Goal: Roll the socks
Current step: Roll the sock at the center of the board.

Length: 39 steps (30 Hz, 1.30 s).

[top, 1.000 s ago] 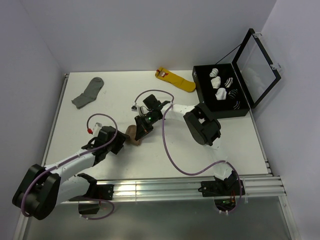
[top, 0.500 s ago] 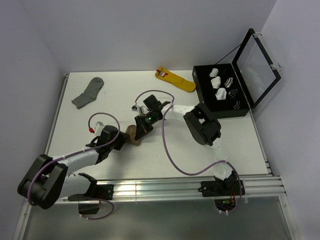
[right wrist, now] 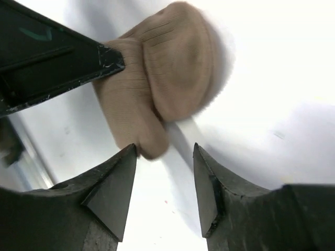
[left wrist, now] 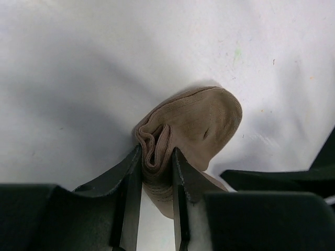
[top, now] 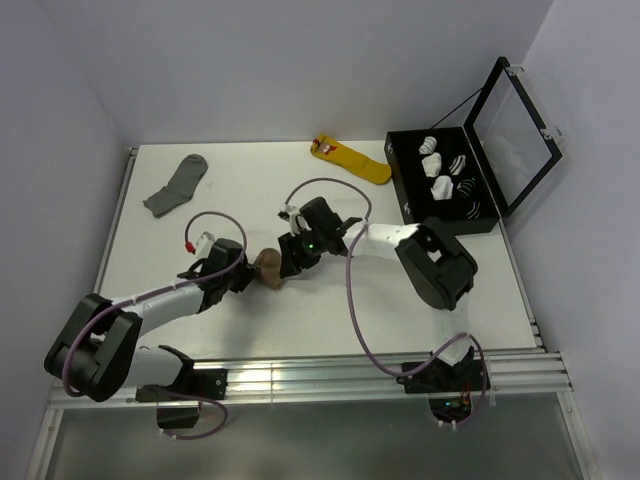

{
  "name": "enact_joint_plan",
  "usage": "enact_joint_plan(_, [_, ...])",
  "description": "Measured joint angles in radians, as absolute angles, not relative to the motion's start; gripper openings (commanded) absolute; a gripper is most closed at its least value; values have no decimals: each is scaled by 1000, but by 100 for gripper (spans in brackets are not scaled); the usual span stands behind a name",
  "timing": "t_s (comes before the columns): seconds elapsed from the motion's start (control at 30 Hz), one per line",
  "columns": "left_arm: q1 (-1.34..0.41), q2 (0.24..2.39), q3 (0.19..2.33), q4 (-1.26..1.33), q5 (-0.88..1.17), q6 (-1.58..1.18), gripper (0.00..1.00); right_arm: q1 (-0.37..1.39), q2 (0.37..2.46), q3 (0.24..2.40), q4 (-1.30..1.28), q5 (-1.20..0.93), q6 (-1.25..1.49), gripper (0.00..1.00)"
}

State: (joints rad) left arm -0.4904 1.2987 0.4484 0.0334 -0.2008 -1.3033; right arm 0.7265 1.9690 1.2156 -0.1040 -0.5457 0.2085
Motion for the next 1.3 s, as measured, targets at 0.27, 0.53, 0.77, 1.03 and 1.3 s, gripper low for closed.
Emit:
enact_joint_plan(0.27, [-488,1429,638,-122,-190,-1166,13,810,1755,1012,77,-202,152,62])
enact_joint_plan(0.53, [-477,1518,742,-171,-126,-1071,13,1037,1698,923,271,87,4,65])
enact_joint_plan(0.77, [-467,1523,751,-180,-97,-1036,12,1104,1792,928,363,215,-77,66])
enact_joint_plan(1.03, [-453,1523,751,-179,-65,-1023,13,1109,1885,936,397,262,-117,64])
enact_joint_plan(1.3, [-438,1527,751,-175,-38,-993,15,1108,1978,1017,403,309,-138,63])
